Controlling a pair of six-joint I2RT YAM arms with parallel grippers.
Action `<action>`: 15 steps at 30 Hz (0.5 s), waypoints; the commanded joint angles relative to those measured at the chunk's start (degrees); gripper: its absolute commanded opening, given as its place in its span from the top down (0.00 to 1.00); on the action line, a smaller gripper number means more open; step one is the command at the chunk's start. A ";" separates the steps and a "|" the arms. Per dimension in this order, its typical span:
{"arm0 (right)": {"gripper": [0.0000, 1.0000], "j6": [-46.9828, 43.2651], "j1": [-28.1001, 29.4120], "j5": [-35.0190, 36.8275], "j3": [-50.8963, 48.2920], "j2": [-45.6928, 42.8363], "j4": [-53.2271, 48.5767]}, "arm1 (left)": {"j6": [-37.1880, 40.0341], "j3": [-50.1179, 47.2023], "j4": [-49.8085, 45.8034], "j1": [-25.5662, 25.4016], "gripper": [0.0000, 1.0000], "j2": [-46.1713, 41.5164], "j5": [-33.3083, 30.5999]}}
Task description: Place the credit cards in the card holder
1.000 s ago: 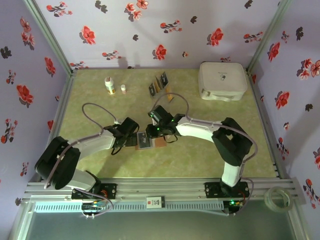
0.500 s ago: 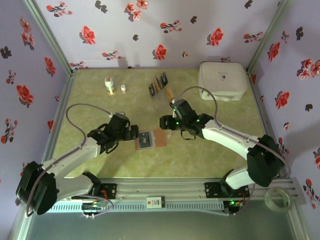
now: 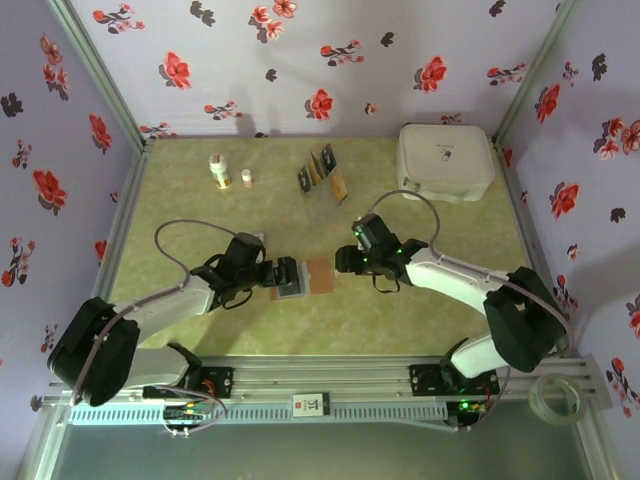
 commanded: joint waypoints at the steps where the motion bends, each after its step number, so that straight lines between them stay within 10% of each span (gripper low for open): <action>1: 0.45 0.84 -0.32 -0.26 -0.66 1.72 2.66 | -1.23 -0.98 3.83 0.47 0.00 1.19 1.63; 15: 0.78 0.83 -0.71 -1.69 0.48 7.41 5.45 | -0.79 -0.87 4.53 0.47 0.00 4.66 1.67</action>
